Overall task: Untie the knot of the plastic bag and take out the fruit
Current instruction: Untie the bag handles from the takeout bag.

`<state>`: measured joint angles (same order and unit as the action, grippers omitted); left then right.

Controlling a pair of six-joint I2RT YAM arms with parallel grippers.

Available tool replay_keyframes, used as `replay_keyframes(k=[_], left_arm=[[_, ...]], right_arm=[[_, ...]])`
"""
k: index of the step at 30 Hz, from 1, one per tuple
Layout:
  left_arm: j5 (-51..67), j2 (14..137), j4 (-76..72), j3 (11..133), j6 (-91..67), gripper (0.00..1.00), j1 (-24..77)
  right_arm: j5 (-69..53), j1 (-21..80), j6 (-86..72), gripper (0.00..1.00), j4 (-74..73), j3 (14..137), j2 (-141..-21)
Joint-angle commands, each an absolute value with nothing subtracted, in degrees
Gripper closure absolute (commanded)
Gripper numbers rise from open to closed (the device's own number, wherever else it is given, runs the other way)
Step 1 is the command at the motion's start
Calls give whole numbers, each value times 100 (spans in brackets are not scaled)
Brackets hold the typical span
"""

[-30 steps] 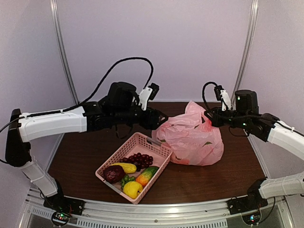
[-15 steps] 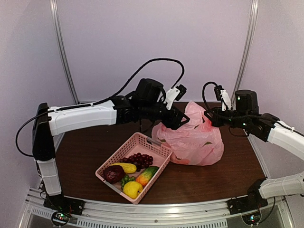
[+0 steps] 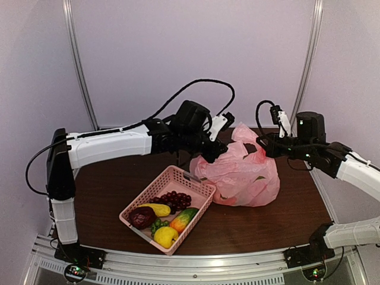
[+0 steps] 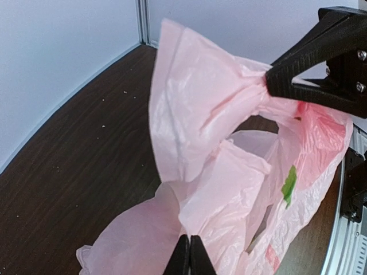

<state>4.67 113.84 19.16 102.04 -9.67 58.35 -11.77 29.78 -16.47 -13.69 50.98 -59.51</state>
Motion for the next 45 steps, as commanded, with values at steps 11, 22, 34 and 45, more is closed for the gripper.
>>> replay_keyframes(k=[11, 22, 34, 45], left_arm=[[181, 9641, 1385, 8471, -1602, 100, 5633], [344, 8987, 986, 7735, -2003, 100, 5028], [360, 8482, 721, 7061, -2221, 100, 4454], [271, 8192, 476, 6636, -2530, 100, 4327]], right_arm=[[-856, 3017, -1858, 100, -1288, 4816, -5528], [-174, 3009, -1978, 100, -1468, 4833, -5248], [56, 2998, -2285, 100, -1520, 4453, -4891], [206, 3000, -2602, 100, -1487, 4140, -4557]])
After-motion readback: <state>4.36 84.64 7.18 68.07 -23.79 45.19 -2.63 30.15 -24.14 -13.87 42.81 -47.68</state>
